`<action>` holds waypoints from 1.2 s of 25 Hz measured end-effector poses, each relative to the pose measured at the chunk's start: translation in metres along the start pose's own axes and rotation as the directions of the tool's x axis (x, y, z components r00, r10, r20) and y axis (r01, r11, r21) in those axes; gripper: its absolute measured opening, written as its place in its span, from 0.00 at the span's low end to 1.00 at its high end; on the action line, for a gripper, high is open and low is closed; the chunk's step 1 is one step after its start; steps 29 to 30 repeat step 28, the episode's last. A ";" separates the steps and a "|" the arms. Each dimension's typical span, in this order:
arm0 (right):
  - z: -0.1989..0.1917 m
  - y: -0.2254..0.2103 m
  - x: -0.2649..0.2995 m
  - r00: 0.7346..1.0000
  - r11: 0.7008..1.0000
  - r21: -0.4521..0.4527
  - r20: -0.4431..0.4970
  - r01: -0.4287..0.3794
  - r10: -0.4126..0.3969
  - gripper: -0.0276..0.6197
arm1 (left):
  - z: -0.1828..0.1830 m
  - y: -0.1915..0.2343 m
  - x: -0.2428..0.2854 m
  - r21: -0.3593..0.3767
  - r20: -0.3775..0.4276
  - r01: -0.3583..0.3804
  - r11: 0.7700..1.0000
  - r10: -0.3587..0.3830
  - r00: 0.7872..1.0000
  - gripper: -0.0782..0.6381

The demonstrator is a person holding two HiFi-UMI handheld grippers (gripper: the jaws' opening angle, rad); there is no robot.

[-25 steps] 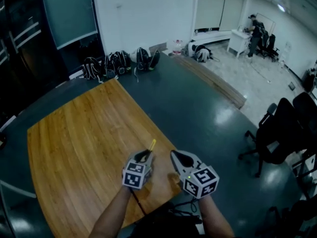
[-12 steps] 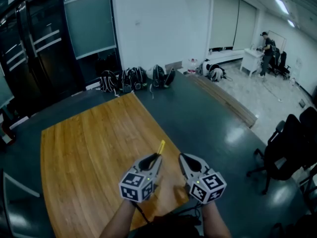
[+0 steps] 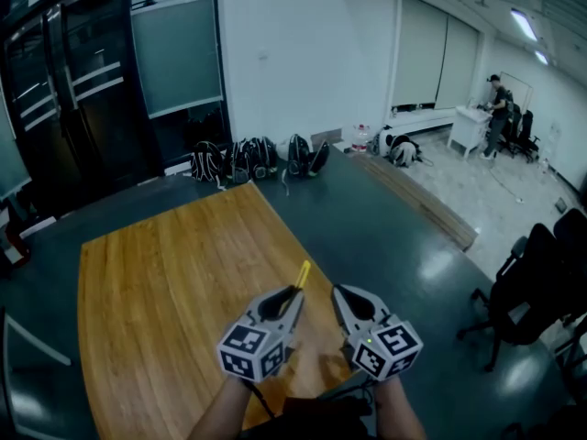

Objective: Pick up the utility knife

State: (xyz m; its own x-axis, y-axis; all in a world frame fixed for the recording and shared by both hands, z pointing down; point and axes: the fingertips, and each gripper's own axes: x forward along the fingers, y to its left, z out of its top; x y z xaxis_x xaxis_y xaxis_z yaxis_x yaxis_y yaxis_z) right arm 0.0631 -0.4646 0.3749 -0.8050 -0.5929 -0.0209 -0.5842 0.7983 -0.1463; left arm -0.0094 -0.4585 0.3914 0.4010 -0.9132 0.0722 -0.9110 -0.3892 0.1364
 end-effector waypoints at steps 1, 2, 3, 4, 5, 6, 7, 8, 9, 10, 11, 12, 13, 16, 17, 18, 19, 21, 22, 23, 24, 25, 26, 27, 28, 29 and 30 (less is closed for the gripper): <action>0.001 0.001 0.001 1.000 1.000 -0.001 0.000 0.002 -0.002 0.06 | 0.000 -0.001 -0.001 0.002 0.001 0.001 1.000 -0.001 1.000 0.21; 0.002 0.002 0.001 1.000 1.000 -0.003 0.001 0.001 -0.001 0.06 | 0.001 -0.001 -0.001 0.003 0.003 0.001 1.000 -0.001 1.000 0.21; 0.003 0.002 0.001 1.000 1.000 -0.004 0.002 -0.001 0.001 0.06 | 0.002 -0.002 -0.001 0.004 0.004 0.002 1.000 -0.002 1.000 0.21; 0.003 0.002 0.002 1.000 1.000 -0.005 0.004 -0.003 0.004 0.06 | 0.002 -0.002 -0.001 0.004 0.006 0.003 1.000 -0.003 1.000 0.21; 0.003 0.002 0.002 1.000 1.000 -0.005 0.004 -0.005 0.005 0.06 | 0.003 -0.003 0.000 0.004 0.006 0.004 1.000 -0.004 1.000 0.21; 0.003 0.002 0.002 1.000 1.000 -0.006 0.003 -0.005 0.005 0.06 | 0.003 -0.003 0.000 0.004 0.007 0.004 1.000 -0.004 1.000 0.21; 0.004 0.002 0.002 1.000 1.000 -0.006 0.002 -0.005 0.005 0.06 | 0.002 -0.003 0.000 0.003 0.007 0.003 1.000 -0.004 1.000 0.21; 0.003 0.003 0.002 1.000 1.000 -0.008 0.001 -0.007 0.007 0.06 | 0.002 -0.003 0.000 0.001 0.006 0.003 1.000 -0.003 1.000 0.21; 0.003 0.003 0.002 1.000 1.000 -0.010 0.000 -0.009 0.009 0.06 | 0.002 -0.002 0.000 -0.002 0.006 0.002 1.000 -0.002 1.000 0.21; 0.003 0.003 0.002 1.000 1.000 -0.011 -0.002 -0.008 0.008 0.06 | 0.002 -0.002 0.000 -0.003 0.005 0.002 1.000 -0.002 1.000 0.21; 0.003 0.004 0.002 1.000 1.000 -0.011 -0.005 -0.005 0.005 0.06 | 0.002 -0.002 -0.001 -0.004 0.005 0.001 1.000 -0.001 1.000 0.21; 0.003 0.004 0.001 1.000 1.000 -0.010 -0.007 -0.001 0.001 0.06 | 0.001 -0.002 -0.001 -0.003 0.004 0.002 1.000 -0.002 1.000 0.21; 0.003 0.003 0.001 1.000 1.000 -0.009 -0.008 0.001 -0.001 0.06 | 0.001 -0.002 -0.001 -0.001 0.003 0.003 1.000 -0.003 1.000 0.21; 0.002 0.003 0.001 1.000 1.000 -0.010 -0.006 -0.003 0.003 0.06 | 0.001 -0.004 0.000 0.009 -0.001 0.009 1.000 -0.009 1.000 0.21; 0.001 0.003 0.001 1.000 1.000 -0.011 -0.007 -0.005 0.005 0.06 | 0.001 -0.004 0.000 0.009 -0.001 0.009 1.000 -0.009 1.000 0.21; 0.001 0.003 0.001 1.000 1.000 -0.011 -0.008 -0.004 0.004 0.06 | 0.001 -0.004 -0.001 0.008 -0.002 0.009 1.000 -0.009 1.000 0.21; 0.001 0.003 0.001 1.000 1.000 -0.010 -0.009 -0.001 0.001 0.06 | 0.001 -0.003 -0.001 0.007 -0.003 0.009 1.000 -0.009 1.000 0.21; 0.001 0.002 0.000 1.000 1.000 -0.010 -0.010 0.002 -0.002 0.06 | 0.000 -0.004 -0.001 0.007 -0.005 0.011 1.000 -0.011 1.000 0.21; 0.000 0.002 0.000 1.000 1.000 -0.011 -0.009 -0.002 0.002 0.06 | 0.000 -0.005 0.000 0.008 -0.006 0.011 1.000 -0.011 1.000 0.21; 0.001 0.001 0.000 1.000 1.000 -0.013 -0.008 -0.005 0.005 0.06 | 0.000 -0.005 0.001 0.010 -0.007 0.012 1.000 -0.012 1.000 0.21; 0.001 0.001 0.000 1.000 1.000 -0.015 -0.008 -0.007 0.007 0.06 | 0.000 -0.006 0.001 0.010 -0.008 0.013 1.000 -0.013 1.000 0.21; 0.002 0.001 0.000 1.000 1.000 -0.016 -0.008 -0.008 0.008 0.06 | 0.000 -0.006 0.001 0.011 -0.009 0.014 1.000 -0.014 1.000 0.21; 0.002 0.001 0.000 1.000 1.000 -0.017 -0.010 -0.008 0.008 0.06 | 0.001 -0.006 0.001 0.011 -0.010 0.015 1.000 -0.015 1.000 0.21; 0.002 0.001 0.000 1.000 1.000 -0.018 -0.011 -0.009 0.008 0.06 | 0.001 -0.007 0.001 0.012 -0.011 0.015 1.000 -0.015 1.000 0.21; 0.002 0.001 0.000 1.000 1.000 -0.019 -0.012 -0.009 0.008 0.06 | 0.001 -0.007 0.001 0.012 -0.013 0.015 1.000 -0.015 1.000 0.21; 0.002 0.001 0.000 1.000 1.000 -0.019 -0.012 -0.009 0.008 0.06 | 0.001 -0.007 0.001 0.012 -0.013 0.015 1.000 -0.015 1.000 0.21; 0.002 0.001 0.000 1.000 1.000 -0.019 -0.012 -0.009 0.008 0.06 | 0.001 -0.007 0.001 0.012 -0.013 0.015 1.000 -0.015 1.000 0.21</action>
